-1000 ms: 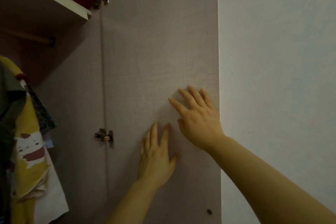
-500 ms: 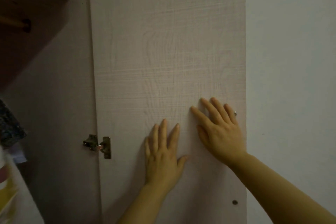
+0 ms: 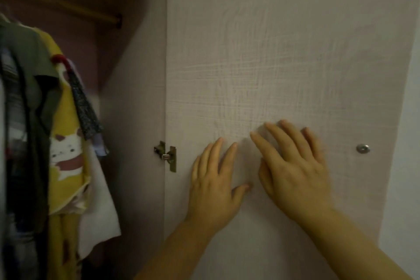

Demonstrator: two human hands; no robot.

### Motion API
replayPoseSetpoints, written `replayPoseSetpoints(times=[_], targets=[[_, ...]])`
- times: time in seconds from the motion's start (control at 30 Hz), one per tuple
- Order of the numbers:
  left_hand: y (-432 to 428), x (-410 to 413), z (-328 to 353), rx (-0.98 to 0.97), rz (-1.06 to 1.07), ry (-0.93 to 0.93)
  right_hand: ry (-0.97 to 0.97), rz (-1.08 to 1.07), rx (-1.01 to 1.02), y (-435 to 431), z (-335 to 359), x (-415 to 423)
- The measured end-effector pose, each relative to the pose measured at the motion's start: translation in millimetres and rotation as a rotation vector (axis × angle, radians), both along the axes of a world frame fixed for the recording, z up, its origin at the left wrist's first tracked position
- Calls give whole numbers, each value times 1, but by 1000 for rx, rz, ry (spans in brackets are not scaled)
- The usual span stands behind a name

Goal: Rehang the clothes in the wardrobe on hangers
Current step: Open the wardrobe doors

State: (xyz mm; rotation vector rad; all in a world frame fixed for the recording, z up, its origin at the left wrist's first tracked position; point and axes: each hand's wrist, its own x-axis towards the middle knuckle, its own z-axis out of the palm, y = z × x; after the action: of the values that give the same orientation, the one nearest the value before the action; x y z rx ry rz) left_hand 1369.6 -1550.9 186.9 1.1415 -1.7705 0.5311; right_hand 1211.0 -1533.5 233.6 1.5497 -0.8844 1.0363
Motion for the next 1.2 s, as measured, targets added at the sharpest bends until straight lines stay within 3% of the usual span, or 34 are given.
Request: replayPoseSetpoints(times=[0.37, 0.5, 0.73, 1.2], targets=[[99, 125, -18, 172, 596, 12, -57, 553, 358, 3, -32, 126], [150, 176, -16, 151, 779, 30, -12, 770, 401, 22, -42, 189], [207, 259, -3, 130, 1067, 111, 66, 911, 476, 55, -43, 277], [192, 287, 6, -75, 958, 402, -3, 969, 555, 68, -29, 345]])
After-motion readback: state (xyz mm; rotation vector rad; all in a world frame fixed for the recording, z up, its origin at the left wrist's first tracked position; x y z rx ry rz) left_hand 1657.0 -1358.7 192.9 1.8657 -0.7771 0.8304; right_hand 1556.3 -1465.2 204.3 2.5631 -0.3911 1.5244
